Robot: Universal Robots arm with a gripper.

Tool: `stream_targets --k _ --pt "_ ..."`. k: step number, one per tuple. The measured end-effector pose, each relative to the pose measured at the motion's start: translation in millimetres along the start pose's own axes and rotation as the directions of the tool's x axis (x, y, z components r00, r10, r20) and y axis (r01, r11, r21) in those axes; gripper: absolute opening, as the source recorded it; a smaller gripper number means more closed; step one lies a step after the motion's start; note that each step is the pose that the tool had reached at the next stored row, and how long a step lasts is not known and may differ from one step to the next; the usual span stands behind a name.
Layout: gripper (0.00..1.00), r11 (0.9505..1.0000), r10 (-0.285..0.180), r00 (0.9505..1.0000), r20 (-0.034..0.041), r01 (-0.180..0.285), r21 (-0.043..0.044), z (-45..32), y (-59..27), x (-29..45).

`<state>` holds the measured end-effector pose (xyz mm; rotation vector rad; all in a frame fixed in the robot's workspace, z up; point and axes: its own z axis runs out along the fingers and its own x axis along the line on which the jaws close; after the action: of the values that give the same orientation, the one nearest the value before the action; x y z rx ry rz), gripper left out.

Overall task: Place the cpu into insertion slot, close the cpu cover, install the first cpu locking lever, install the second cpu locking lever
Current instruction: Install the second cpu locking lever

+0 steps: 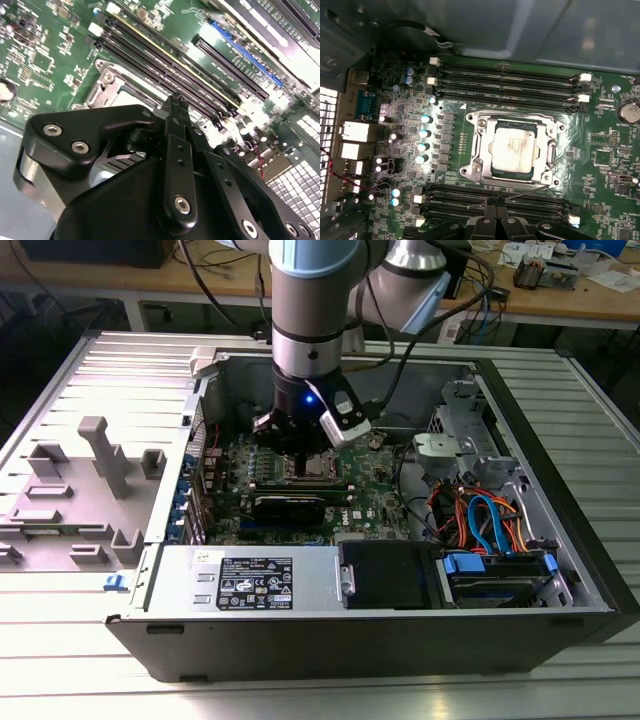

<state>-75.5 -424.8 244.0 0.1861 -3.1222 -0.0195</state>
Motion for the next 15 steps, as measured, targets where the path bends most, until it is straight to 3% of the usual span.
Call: stream_targets --k 7,11,15 --pt "0.11 0.9996 -0.026 0.9996 -0.0004 0.026 0.0004 3.6 1.0 8.5" --pt "0.11 0.9985 -0.055 0.9985 0.0003 0.055 -0.0051 15.0 1.5 14.0" --pt "0.11 0.9977 -0.067 0.9978 0.0011 0.067 -0.0113 20.8 1.8 17.6"
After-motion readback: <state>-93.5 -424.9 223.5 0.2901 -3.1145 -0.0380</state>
